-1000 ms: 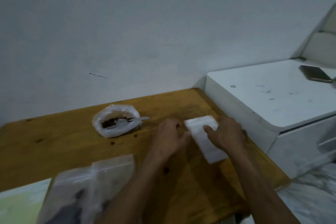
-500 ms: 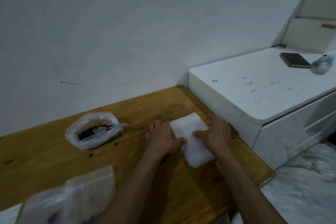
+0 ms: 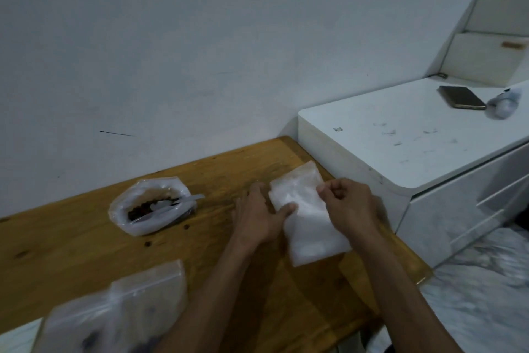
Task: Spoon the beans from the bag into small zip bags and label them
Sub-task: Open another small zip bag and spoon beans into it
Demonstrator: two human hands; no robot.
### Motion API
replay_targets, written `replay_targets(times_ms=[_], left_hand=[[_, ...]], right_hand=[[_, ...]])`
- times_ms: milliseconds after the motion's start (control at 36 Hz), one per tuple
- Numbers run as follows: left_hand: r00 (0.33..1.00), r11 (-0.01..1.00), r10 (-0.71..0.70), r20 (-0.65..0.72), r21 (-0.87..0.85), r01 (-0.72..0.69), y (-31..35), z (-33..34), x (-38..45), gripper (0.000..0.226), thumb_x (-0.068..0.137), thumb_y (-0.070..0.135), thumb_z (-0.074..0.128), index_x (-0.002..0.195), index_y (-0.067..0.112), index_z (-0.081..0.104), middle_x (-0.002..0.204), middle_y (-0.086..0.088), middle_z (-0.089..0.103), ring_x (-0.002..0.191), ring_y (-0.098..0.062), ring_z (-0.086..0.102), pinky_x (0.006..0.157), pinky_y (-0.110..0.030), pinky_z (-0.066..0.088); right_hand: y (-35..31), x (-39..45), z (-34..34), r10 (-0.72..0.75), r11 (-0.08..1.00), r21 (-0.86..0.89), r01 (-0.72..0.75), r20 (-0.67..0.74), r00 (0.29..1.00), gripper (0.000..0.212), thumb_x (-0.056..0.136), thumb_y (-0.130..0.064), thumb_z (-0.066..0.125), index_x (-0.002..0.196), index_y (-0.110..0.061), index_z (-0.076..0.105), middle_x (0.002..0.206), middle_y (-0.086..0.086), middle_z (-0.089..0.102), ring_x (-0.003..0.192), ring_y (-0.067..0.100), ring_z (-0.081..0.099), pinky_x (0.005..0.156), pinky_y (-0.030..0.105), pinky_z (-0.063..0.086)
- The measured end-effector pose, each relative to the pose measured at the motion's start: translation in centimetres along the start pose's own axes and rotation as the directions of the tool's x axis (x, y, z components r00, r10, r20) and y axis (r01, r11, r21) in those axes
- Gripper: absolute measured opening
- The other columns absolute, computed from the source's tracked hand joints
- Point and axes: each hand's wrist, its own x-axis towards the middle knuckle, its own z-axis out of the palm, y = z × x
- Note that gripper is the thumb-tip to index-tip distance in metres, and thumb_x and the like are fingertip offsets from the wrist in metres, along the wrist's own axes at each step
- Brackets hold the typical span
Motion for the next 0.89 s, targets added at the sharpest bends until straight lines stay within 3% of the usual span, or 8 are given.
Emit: replay_targets(times_ms=[83,222,472,556,639,694,778,889], left_hand=[[1.000,0.949,-0.014,-0.015,-0.314,0.008,0.8,-1.3,-1.2,0.058,0.083,0.057,0.070,0.127,0.022,0.056,0.120,0.004,0.065,0.103,-0.015,0.063,0.084,-0.039,0.058],[0.999,0.675,-0.019,0.036,-0.737,0.039,1.8,-4.4,-2.8,0.019,0.095,0.030,0.064,0.104,0.016,0.072,0.092,0.002,0.077,0.082,-0.014,0.074,0.069,-0.031,0.061],[0.962,0.824,0.211,-0.171,-0.499,-0.270,-2.3,-13.2,-6.0,0.023,0.095,0.025,0.065,0.080,0.009,0.071,0.073,-0.003,0.072,0.070,-0.016,0.068,0.061,-0.038,0.054],[0.944,0.866,0.190,-0.271,-0.406,-0.291,-4.0,-16.0,-7.0,0.012,0.090,0.026,0.071,0.081,0.019,0.069,0.073,0.003,0.070,0.070,-0.012,0.066,0.062,-0.028,0.053],[0.782,0.948,0.155,-0.604,-0.131,-0.290,-5.5,-18.1,-8.3,0.031,0.078,0.039,0.081,0.096,0.026,0.060,0.079,0.007,0.061,0.072,-0.009,0.058,0.061,-0.020,0.050],[0.664,0.950,0.179,-0.726,-0.048,-0.309,-5.9,-19.5,-9.5,0.034,0.077,0.049,0.078,0.086,0.023,0.059,0.072,0.004,0.057,0.065,-0.012,0.054,0.056,-0.023,0.047],[0.728,0.906,0.080,-0.681,-0.255,-0.339,-6.2,-21.0,-10.7,0.045,0.074,0.060,0.073,0.075,0.016,0.064,0.065,-0.004,0.063,0.059,-0.017,0.058,0.054,-0.026,0.048],[0.816,0.796,-0.032,-0.577,-0.509,-0.328,-7.4,-22.6,-11.1,0.047,0.078,0.051,0.076,0.078,0.006,0.068,0.073,-0.016,0.069,0.076,-0.033,0.069,0.074,-0.048,0.060]], right_hand=[[-1.4,-0.6,-1.6,-0.025,0.992,0.126,0.016,0.069,0.997,0.010,0.094,-0.026,0.068,0.090,-0.017,0.071,0.085,-0.003,0.070,0.080,0.010,0.064,0.062,0.022,0.048],[-3.8,-1.9,-2.5,-0.054,0.953,0.304,-0.011,0.206,0.977,0.014,0.092,-0.026,0.070,0.089,-0.013,0.073,0.082,-0.001,0.074,0.080,0.016,0.070,0.073,0.031,0.058],[-8.7,-4.3,1.2,-0.304,0.897,0.436,0.074,0.487,0.819,0.022,0.086,-0.020,0.076,0.107,-0.024,0.070,0.094,0.002,0.077,0.081,0.018,0.074,0.061,0.026,0.057],[-10.5,-6.0,3.8,-0.390,0.885,0.432,0.174,0.485,0.782,0.007,0.086,-0.020,0.077,0.091,-0.015,0.077,0.085,0.010,0.076,0.081,0.031,0.073,0.070,0.047,0.062],[-12.2,-8.1,6.6,-0.449,0.848,0.481,0.222,0.430,0.783,0.011,0.087,-0.019,0.076,0.084,-0.010,0.072,0.076,0.011,0.074,0.071,0.024,0.071,0.064,0.053,0.060],[-13.6,-10.0,8.0,-0.473,0.807,0.562,0.183,0.428,0.770,0.008,0.089,-0.014,0.074,0.087,-0.008,0.070,0.078,0.007,0.075,0.074,0.019,0.073,0.058,0.041,0.060],[-15.2,-12.4,9.8,-0.556,0.761,0.620,0.192,0.471,0.685,0.008,0.090,-0.012,0.071,0.096,-0.007,0.067,0.088,0.004,0.076,0.083,0.017,0.074,0.065,0.032,0.060],[-16.5,-14.4,11.5,-0.623,0.740,0.649,0.178,0.560,0.546,0.020,0.089,-0.012,0.074,0.107,-0.011,0.064,0.097,0.004,0.075,0.092,0.017,0.072,0.078,0.036,0.061]])
